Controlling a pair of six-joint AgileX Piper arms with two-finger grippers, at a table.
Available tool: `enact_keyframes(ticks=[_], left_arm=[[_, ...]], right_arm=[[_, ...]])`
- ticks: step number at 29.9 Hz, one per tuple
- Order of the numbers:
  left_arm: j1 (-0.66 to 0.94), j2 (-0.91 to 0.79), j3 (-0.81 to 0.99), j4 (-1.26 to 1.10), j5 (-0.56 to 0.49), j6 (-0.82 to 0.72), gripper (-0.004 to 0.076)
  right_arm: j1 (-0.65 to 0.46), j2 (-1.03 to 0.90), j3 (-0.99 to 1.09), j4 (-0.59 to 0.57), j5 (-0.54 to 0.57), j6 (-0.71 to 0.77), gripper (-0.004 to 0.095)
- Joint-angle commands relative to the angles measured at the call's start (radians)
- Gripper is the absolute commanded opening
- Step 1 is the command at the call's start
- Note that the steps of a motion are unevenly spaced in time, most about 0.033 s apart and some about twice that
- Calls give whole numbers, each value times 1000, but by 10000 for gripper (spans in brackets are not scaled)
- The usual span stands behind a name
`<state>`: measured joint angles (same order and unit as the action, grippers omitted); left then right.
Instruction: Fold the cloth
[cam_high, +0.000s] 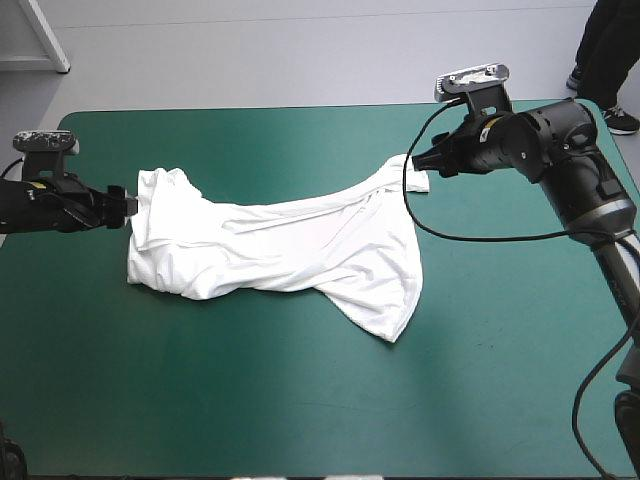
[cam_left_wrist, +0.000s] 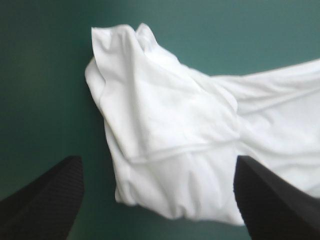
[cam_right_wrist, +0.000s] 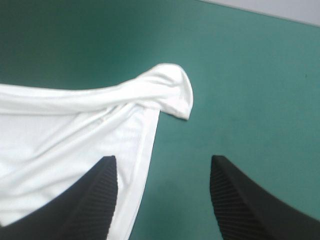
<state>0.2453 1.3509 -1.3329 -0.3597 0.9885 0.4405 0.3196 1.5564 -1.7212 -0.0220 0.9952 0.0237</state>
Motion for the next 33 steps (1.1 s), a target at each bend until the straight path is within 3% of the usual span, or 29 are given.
enact_keyframes(ticks=[1,2,5,11,24,33], left_arm=[[-1,-50,-9,62,61,-42,590],[-1,-55,2,113,72,-69,586],[-1,-57,44,234,76,-151,569],[-1,-55,102,207,-9,-157,562],[-1,161,120,87,-81,-82,557],[-1,319,120,52,-122,-57,424]], right_arm=[[-7,-47,-31,32,129,-24,509],[-7,-47,-28,47,182,-43,509],[-7,-65,23,107,185,-63,509],[-7,-111,169,245,185,-116,509],[-7,-130,421,330,164,-163,509],[-7,-140,436,364,167,-163,509]])
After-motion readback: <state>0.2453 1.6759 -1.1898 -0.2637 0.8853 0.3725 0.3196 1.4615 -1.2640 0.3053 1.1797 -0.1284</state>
